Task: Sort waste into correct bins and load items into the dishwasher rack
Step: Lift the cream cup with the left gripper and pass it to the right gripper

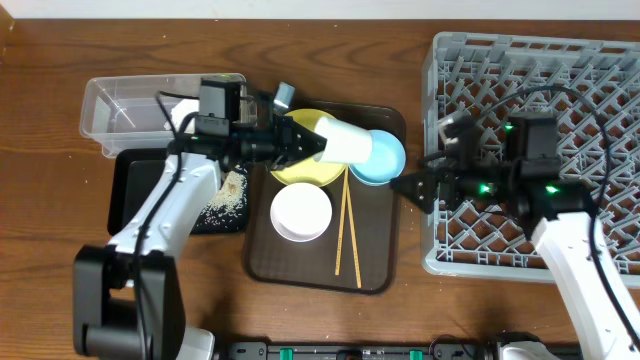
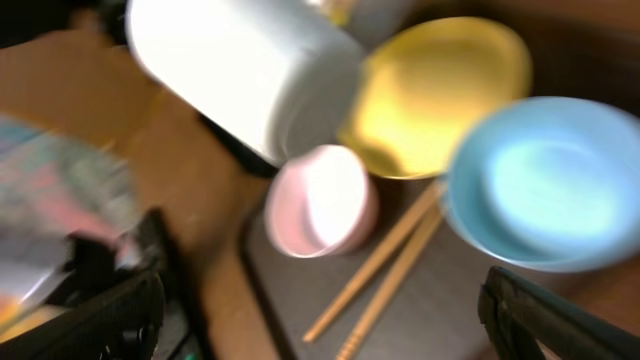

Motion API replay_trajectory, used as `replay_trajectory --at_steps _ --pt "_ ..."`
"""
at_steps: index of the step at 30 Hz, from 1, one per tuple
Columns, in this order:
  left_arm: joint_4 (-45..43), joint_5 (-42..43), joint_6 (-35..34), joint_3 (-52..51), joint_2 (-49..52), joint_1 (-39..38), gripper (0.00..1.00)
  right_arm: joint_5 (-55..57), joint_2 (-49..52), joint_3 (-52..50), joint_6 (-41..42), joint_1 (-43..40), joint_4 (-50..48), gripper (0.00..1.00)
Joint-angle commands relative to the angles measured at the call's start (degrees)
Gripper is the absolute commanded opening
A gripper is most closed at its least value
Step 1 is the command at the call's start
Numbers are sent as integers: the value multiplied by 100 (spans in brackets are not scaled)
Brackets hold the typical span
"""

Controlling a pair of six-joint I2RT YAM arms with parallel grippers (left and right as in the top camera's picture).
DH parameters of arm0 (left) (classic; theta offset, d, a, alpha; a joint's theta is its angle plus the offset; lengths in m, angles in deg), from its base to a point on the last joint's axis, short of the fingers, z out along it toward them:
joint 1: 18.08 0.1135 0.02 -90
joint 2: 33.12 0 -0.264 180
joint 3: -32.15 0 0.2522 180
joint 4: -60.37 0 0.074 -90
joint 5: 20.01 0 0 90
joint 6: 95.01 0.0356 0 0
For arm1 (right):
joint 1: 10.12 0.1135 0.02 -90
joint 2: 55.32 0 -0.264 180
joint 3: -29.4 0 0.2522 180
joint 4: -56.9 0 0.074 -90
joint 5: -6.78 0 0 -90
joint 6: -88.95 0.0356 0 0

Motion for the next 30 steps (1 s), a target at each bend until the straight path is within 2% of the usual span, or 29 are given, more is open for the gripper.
replay_trajectory --at_steps 1,5,9,11,20,30 --pt "-26 1198 -90 37 133 -162 6 -841 254 98 -426 214 -122 99" --pt "-26 1268 -90 37 155 -345 7 -1250 544 98 -424 326 -584 99" --pt "-26 1261 -90 37 155 -540 6 -2229 715 98 -424 354 -1283 99" --pt "-26 1259 -87 37 155 -605 6 -2520 730 98 -422 354 -1517 95" --pt "-28 1244 -90 37 155 -636 6 -2542 730 98 -420 354 -1554 76" --pt "-28 1152 -92 37 155 -636 6 -2218 730 98 -354 354 -1377 75"
